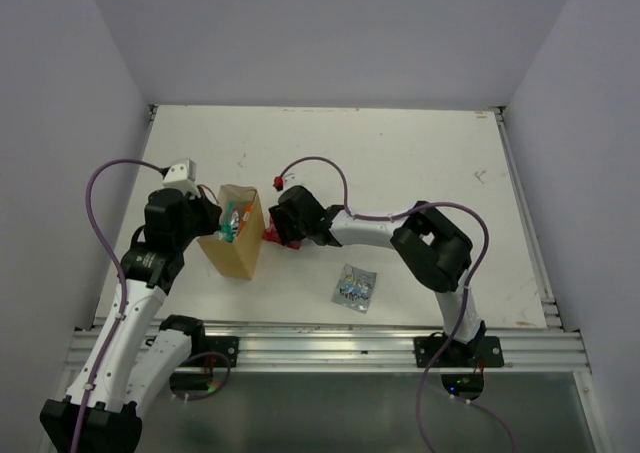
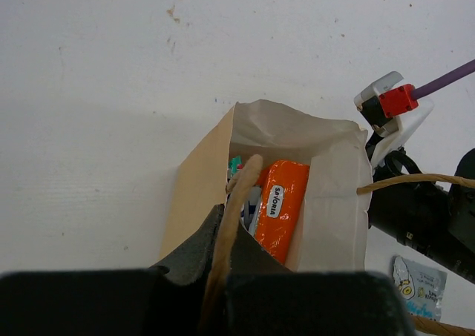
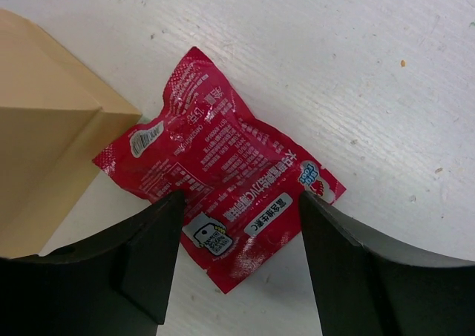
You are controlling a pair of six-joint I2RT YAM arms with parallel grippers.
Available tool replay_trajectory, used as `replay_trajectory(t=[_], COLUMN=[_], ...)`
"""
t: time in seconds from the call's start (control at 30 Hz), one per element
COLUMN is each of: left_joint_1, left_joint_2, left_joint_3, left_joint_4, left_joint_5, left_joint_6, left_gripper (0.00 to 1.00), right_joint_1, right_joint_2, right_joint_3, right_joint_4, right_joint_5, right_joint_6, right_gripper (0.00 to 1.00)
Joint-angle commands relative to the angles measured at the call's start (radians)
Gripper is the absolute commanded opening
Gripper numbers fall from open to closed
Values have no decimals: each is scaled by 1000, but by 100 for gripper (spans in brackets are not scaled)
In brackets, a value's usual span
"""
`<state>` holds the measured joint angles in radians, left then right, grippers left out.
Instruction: Place the snacks into the paper bag
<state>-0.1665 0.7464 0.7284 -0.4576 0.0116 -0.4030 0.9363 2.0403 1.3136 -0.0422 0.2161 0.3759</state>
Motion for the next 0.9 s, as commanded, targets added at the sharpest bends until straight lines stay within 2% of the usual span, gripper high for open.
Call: replay_trajectory(t=[0.0,0.27,0.3,0.37,0.4,0.6,0.67,0.7,0.77,0.8,0.83,0.87], left_joint_1=[-7,-7,-7,-7,-7,-7,-7,-7,-7,-7,-7,-8], left_joint_2=[2,11,13,14,13,13,13,11,11,11,11,10], left_joint_3=[3,-3,-4,-4,-4,-3,-3,-3,-3,-3,-3,-3], left_joint_4=[17,27,27,27,27,25,27,27,27,27,27,27], left_joint_5=[2,7,8,10,10,8,8,8,8,8,10,10], left_joint_6=[-7,-5,-3,-5,-5,-3,-5,-5,-5,-5,-3,-5], left_gripper=[0,0,0,0,0,0,0,0,0,0,0,0], right_joint_1=[6,10,9,10,13,24,24,25,24,24,25,25], right_joint_2=[32,72,81,101,112,124,132,135,146,149,149,149], right_joint_3=[70,139,156,168,173,145,139,127,115,104,98,92], right_joint_4=[-27,-41,-45,-57,-61,-70,-91,-93,-104,-104,-104,-104], right_joint_5=[-26,-29,-37,-50,-64,-58,-49,-49,-49,-49,-44,-38], right_joint_6=[-35,-49,-57,-61,-60,-49,-45,-35,-28,-20,-16,-12], right_gripper=[68,70,78,79,91,89,79,62,49,37,31,11])
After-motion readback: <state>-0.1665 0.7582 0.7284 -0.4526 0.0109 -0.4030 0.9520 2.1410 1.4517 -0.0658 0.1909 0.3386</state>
